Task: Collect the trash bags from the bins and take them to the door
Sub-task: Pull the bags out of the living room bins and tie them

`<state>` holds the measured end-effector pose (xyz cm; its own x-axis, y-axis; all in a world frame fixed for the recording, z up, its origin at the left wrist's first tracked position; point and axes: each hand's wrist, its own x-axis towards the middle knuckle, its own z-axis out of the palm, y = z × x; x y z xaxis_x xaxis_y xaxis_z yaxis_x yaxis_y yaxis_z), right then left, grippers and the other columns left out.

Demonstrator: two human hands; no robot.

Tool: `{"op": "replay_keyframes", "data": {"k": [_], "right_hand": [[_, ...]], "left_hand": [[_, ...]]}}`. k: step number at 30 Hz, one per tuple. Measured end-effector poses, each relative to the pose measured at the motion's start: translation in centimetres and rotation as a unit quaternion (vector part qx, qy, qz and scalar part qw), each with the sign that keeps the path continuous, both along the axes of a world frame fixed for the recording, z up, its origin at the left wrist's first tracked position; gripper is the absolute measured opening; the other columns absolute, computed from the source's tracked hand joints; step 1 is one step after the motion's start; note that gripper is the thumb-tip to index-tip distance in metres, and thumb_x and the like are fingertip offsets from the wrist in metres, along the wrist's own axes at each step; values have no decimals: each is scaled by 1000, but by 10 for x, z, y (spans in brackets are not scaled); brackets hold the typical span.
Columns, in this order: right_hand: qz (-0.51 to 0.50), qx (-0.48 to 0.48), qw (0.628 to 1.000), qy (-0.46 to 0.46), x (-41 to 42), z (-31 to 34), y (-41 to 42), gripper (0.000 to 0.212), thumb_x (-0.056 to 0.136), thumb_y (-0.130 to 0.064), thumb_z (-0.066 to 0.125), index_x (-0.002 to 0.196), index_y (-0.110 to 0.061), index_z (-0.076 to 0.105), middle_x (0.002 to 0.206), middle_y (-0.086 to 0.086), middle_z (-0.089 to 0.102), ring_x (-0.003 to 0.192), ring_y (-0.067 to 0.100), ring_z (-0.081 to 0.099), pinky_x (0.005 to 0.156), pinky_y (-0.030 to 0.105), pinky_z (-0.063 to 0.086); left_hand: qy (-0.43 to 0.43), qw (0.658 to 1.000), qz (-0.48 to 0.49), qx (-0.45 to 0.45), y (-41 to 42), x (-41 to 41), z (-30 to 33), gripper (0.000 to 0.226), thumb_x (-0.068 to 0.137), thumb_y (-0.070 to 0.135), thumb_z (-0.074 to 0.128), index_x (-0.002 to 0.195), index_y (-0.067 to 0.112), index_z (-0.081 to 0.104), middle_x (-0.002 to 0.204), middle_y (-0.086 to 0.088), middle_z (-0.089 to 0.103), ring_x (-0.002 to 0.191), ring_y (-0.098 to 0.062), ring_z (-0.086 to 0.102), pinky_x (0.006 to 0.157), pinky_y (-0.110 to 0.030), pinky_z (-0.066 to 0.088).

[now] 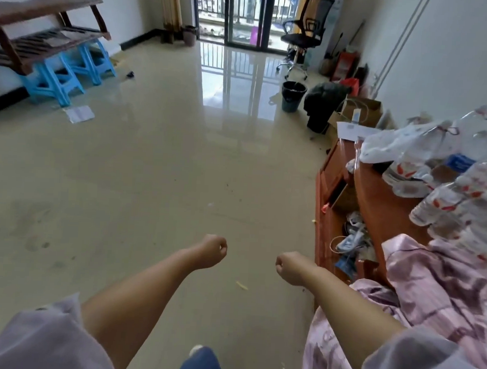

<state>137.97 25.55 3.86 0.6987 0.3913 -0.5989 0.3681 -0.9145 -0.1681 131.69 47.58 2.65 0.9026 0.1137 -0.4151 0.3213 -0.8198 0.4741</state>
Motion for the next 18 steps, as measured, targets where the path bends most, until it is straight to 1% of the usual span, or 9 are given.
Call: {"op": "replay_keyframes", "data": {"k": [5,7,9,11,13,15,18], "right_hand": [[-1,6,1000,-5,127,-14,47,32,96,-21,38,116,-8,59,125,14,59,111,31,58,88,32,47],[-17,16,1000,-4,178,-14,70,32,96,-21,38,116,-7,59,125,15,59,110,31,58,89,34,47],[-33,22,999,0,226,-8,92,33,97,-20,37,118,-6,58,125,15,59,111,31,58,90,34,47],[-45,29,999,-2,275,-1,112,34,98,-18,36,120,-4,58,126,16,58,113,31,57,91,32,45],[-61,39,997,-11,320,5,126,34,98,-18,37,120,-4,58,126,16,59,113,31,56,92,32,45],[-75,43,996,-13,364,5,138,33,97,-19,37,119,-6,59,126,16,59,112,31,57,91,33,45],[-80,27,996,-8,433,1,155,34,97,-17,36,121,-6,58,128,15,58,115,31,56,89,29,44]], "left_hand": [[-1,1000,-19,12,47,127,-9,29,93,13,42,105,4,66,107,-14,66,84,-21,52,71,-22,36],[-7,1000,-28,14,71,183,-9,29,93,15,42,106,4,65,110,-15,66,92,-26,58,75,-24,41],[1,999,-34,15,95,238,-3,29,93,15,42,108,4,65,112,-16,66,100,-29,60,81,-27,46],[7,998,-48,28,117,294,5,30,94,15,42,109,4,65,113,-15,65,99,-29,60,82,-28,46],[10,998,-58,33,135,345,11,30,94,15,42,109,4,65,113,-15,65,94,-28,60,78,-28,45],[12,997,-73,35,149,393,12,29,94,17,42,108,7,65,113,-14,66,98,-29,61,82,-30,47],[15,995,-96,36,165,468,7,29,93,21,42,107,11,66,115,-10,67,103,-28,61,88,-32,49]]}}
